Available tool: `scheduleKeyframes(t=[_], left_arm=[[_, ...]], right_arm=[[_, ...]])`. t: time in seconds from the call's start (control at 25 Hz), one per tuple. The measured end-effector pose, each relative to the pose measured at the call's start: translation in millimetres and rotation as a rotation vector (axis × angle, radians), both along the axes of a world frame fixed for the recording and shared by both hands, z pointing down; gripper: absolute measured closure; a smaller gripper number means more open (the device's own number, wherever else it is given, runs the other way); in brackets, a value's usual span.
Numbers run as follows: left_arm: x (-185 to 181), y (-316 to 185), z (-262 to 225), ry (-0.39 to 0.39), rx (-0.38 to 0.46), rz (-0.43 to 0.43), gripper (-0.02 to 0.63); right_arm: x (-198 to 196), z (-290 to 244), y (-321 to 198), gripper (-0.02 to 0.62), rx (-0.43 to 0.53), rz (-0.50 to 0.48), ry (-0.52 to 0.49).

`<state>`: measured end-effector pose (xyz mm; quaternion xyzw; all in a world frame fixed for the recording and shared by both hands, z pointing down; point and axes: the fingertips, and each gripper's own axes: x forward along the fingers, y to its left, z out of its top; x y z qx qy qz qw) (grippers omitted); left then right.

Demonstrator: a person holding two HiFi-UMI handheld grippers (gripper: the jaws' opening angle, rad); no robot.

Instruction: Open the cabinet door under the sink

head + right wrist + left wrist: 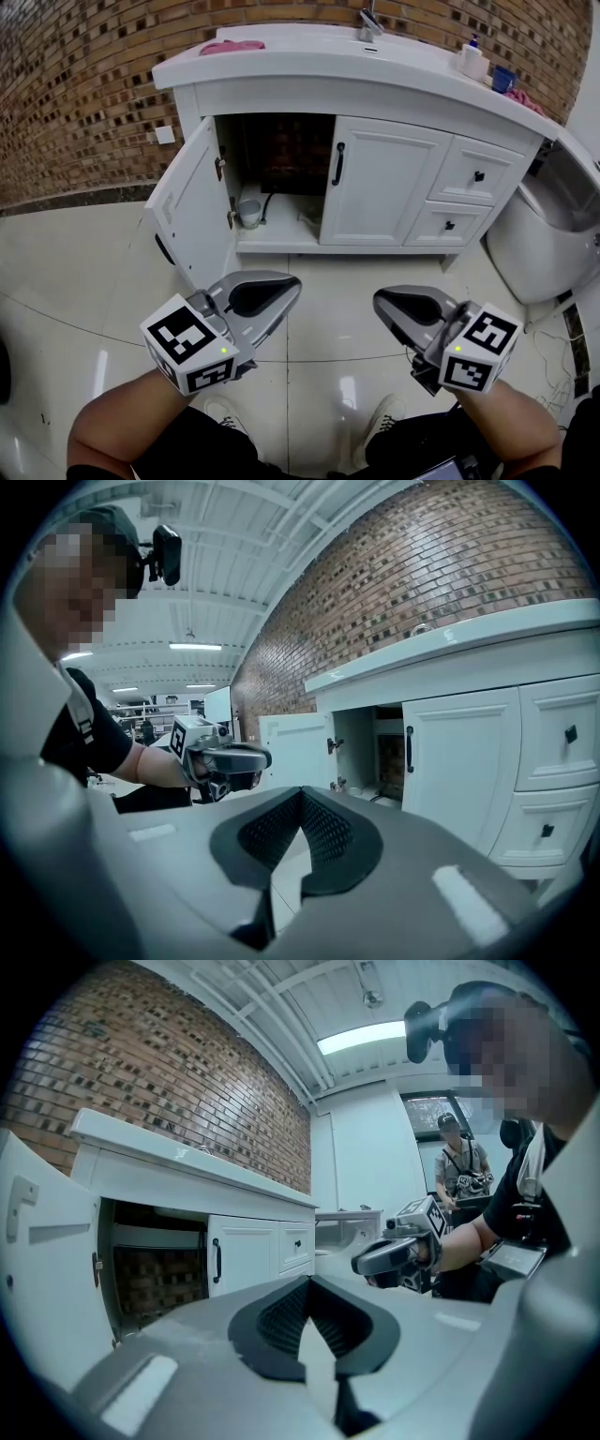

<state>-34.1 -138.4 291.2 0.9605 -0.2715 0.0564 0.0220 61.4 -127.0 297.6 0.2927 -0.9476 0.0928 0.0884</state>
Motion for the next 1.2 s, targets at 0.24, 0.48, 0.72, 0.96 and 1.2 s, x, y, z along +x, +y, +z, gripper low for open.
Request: scheduleKeyframes(t=[0.24,0.48,0.72,0.96,1.2], left_arm=[[-1.0,-0.4,-0.4,0.000,0.000,-0.004,0.600],[-1.1,-0.9,0.7,-0.002,-0.002,-0.007,0.600],[-1.1,-2.1,1.2,-0.004,-0.001,-0.011,0.600],[-1.8,-2.3,0.6,-0.002,-0.001,-0.012,0.600],[-3.5,-4.5,0.9,-0.002,0.001,-0.019,0.600]], right_arm=[[-1.2,0.4,0.0,0.589,-0.002,-0.001,0.001],[-0.9,0.8,0.7,0.589,-0.005,-0.001,0.005],[-0.4,0.9,0.1,0.589,-0.004,-0.003,0.002],[-1.1,0.8,1.0,0.589,-0.003,-0.007,0.006],[-1.1,1.9,-0.1,0.589,-0.001,-0.009,0.007]])
